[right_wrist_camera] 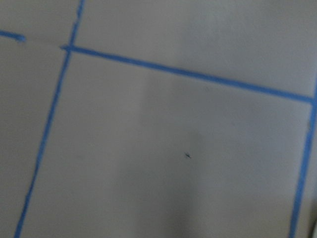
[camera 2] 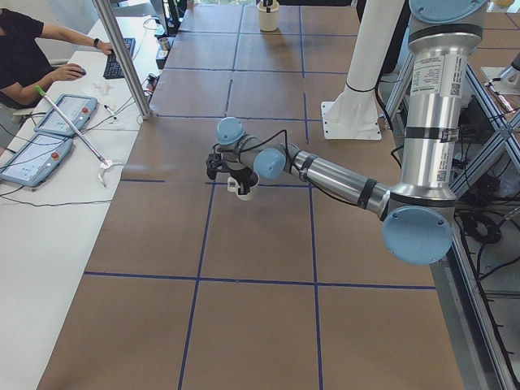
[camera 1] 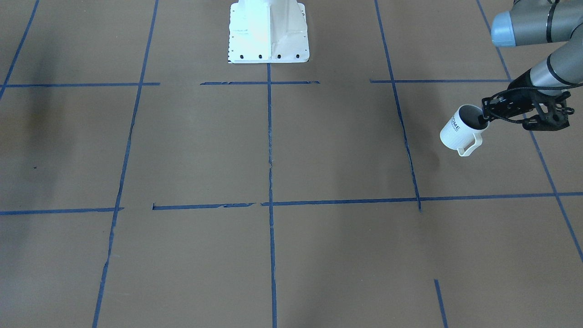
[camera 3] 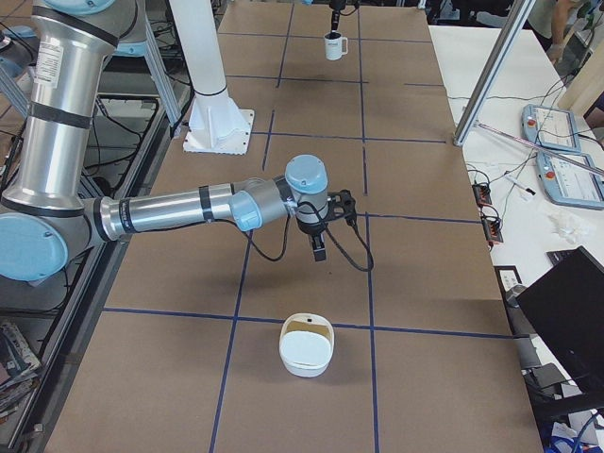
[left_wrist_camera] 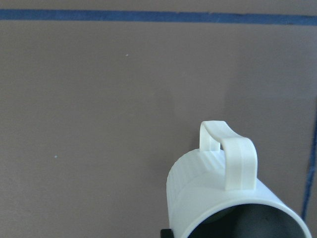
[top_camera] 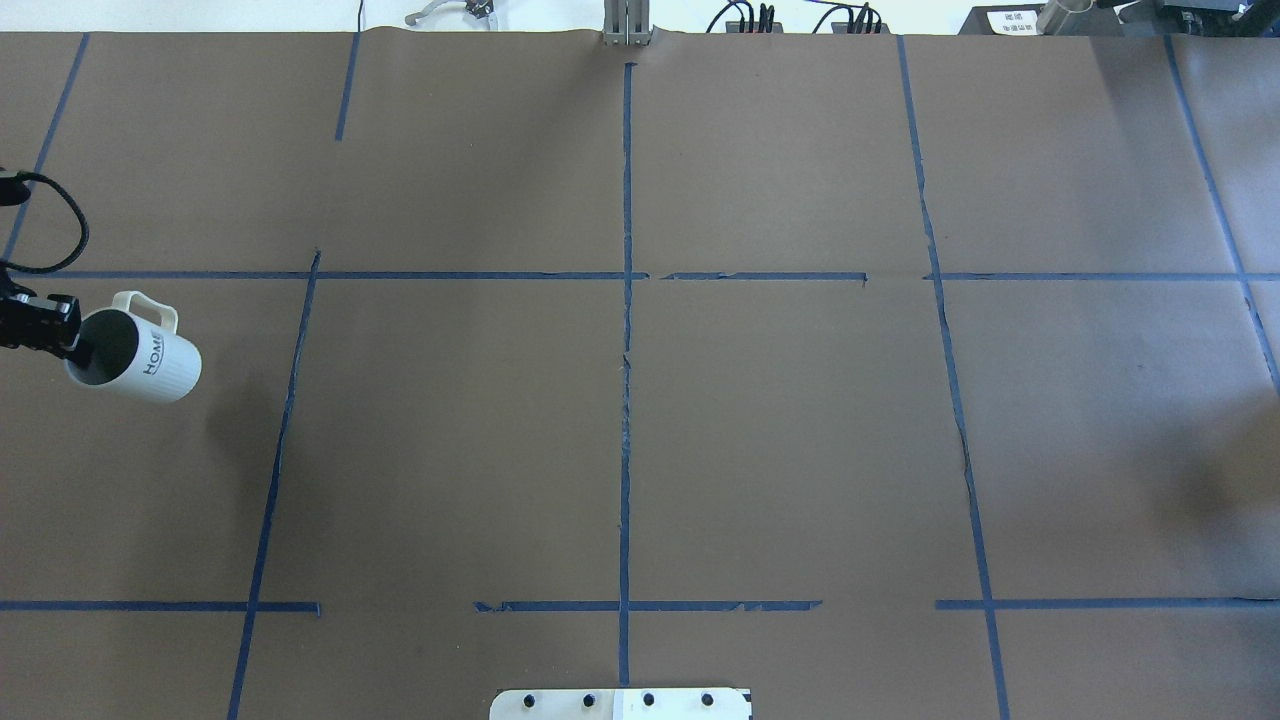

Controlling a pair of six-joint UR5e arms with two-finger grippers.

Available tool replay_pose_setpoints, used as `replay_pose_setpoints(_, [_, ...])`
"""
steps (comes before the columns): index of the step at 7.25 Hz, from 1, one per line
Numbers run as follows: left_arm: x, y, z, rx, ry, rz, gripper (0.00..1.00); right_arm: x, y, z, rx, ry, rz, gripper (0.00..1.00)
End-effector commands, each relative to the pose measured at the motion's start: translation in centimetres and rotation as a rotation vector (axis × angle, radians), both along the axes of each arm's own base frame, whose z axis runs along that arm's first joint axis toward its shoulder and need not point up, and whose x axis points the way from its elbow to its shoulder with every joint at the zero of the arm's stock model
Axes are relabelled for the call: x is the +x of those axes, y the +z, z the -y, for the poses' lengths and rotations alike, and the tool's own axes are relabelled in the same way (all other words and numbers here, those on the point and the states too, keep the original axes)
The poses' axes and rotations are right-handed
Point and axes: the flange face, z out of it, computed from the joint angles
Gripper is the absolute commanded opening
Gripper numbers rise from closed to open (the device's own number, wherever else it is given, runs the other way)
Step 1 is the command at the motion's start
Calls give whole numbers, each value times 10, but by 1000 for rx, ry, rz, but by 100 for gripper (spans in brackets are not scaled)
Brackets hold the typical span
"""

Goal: Left arm hands cup to right arm to dump lemon

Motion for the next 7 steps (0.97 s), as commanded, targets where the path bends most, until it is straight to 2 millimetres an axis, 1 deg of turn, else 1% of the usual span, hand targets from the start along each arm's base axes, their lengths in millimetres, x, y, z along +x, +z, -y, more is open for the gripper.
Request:
replay_pose_setpoints(1, [22, -147, 40, -44, -29, 8, 0, -89, -84, 32, 172, 132, 79, 100])
replay_pose_setpoints(2, [50, -194, 38, -81, -53, -11, 0, -128, -118, 32, 246, 202, 117, 100])
replay_pose_setpoints(3, [83, -235, 30, -124, -106, -14, 0, -153, -149, 22, 329, 222, 126, 100])
replay_pose_setpoints(4, [115, -265, 19, -134, -124, -10, 0, -182, -181, 6, 412, 244, 140, 100])
replay_pose_setpoints(5, [127, -283, 22, -137, -125, -16, 0, -223, -210, -9, 455, 308, 169, 100])
replay_pose_setpoints(6, [138, -297, 35, -154, -138, -15, 0, -275, -239, -37, 512, 361, 197, 100])
replay_pose_setpoints(7, [147, -306, 46, -170, -143, -11, 0, -319, -254, -73, 557, 438, 203, 100])
